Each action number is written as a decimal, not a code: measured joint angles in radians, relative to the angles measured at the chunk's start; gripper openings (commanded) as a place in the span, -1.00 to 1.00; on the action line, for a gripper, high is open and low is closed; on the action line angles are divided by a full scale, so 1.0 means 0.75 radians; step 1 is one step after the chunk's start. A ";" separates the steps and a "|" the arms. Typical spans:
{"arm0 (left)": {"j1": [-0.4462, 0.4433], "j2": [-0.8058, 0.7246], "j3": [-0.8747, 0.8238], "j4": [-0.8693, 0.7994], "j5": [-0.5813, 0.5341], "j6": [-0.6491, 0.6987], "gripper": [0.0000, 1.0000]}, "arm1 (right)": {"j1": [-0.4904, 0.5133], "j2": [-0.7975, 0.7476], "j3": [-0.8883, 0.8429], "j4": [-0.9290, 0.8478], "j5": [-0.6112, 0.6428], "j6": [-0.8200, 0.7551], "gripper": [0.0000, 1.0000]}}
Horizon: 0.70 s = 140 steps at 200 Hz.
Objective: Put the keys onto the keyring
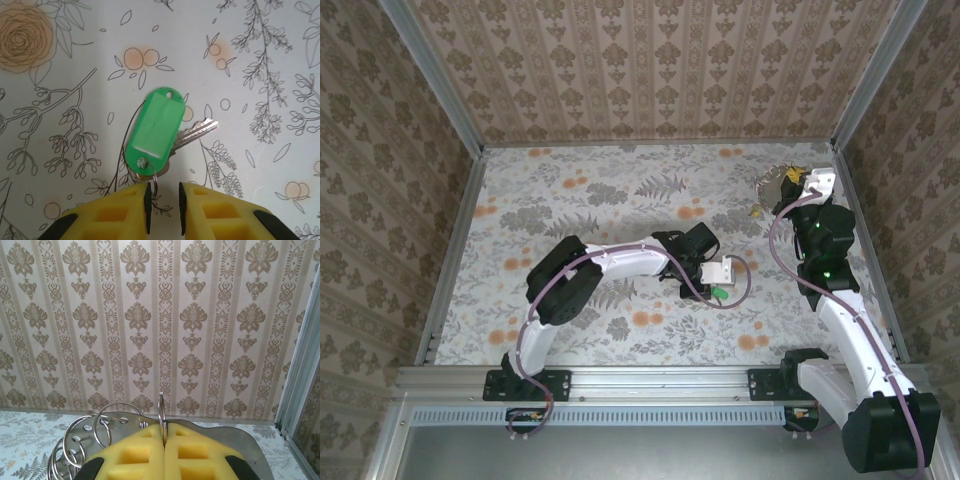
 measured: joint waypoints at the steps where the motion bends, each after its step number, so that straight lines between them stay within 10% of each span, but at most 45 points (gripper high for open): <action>1: 0.000 0.001 0.001 0.000 0.001 0.000 -0.53 | 0.000 0.000 0.000 0.000 0.000 0.000 -1.00; 140: 0.014 0.078 0.084 -0.028 -0.002 -0.002 -0.55 | -0.002 -0.018 0.000 -0.001 0.000 -0.005 -1.00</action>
